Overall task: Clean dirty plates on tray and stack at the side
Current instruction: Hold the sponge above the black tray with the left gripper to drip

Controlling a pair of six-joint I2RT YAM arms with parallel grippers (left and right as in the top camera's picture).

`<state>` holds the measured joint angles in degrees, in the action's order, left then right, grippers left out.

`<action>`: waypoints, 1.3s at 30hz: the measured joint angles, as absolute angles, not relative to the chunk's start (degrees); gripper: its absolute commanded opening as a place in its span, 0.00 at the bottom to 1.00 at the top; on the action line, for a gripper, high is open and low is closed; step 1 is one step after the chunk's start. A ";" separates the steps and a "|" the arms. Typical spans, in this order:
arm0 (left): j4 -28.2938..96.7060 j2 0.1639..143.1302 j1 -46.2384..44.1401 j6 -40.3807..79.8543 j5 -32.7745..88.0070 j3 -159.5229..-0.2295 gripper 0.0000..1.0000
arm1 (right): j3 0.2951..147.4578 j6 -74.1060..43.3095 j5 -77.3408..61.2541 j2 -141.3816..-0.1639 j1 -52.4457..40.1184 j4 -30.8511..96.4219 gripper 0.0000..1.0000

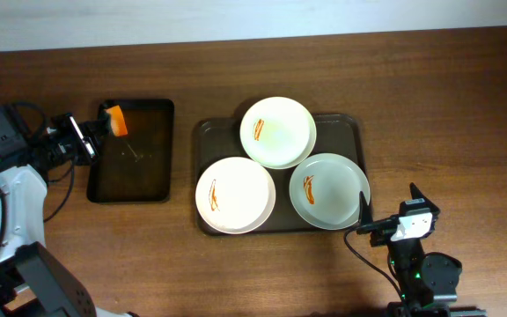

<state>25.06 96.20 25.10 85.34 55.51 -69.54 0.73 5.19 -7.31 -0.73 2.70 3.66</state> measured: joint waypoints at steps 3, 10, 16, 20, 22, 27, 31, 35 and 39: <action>25.06 96.20 25.10 85.34 55.51 -69.54 0.00 | 0.73 5.19 -7.31 -0.73 2.70 3.66 0.98; 25.06 96.20 25.10 85.34 55.51 -69.54 0.00 | 0.73 5.19 -7.31 -0.73 2.70 3.66 0.98; 25.06 96.20 25.10 85.34 55.05 -69.54 0.00 | 0.73 5.19 -7.31 -0.73 2.70 3.66 0.98; 25.06 96.20 25.10 85.34 55.05 -69.54 0.00 | 0.73 5.17 -7.31 -0.73 2.70 3.68 0.98; 25.06 96.20 25.10 85.34 55.05 -69.54 0.00 | 0.73 5.15 -7.31 -0.73 2.70 3.66 0.98; 25.06 96.20 25.10 85.34 54.72 -69.54 0.00 | 0.73 5.17 -7.31 -0.73 2.70 3.66 0.99; 25.06 96.20 25.10 85.34 53.93 -69.54 0.00 | 0.73 5.15 -7.31 -0.73 2.70 3.66 0.98; 25.10 96.20 25.10 85.34 53.56 -69.54 0.00 | 0.73 5.17 -7.31 -0.73 2.70 3.66 0.98; 25.10 96.20 25.10 85.34 53.54 -69.54 0.00 | 0.73 5.19 -7.31 -0.73 2.70 3.66 0.98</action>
<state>25.10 96.20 25.10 85.34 53.54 -69.54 0.73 5.19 -7.31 -0.73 2.70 3.66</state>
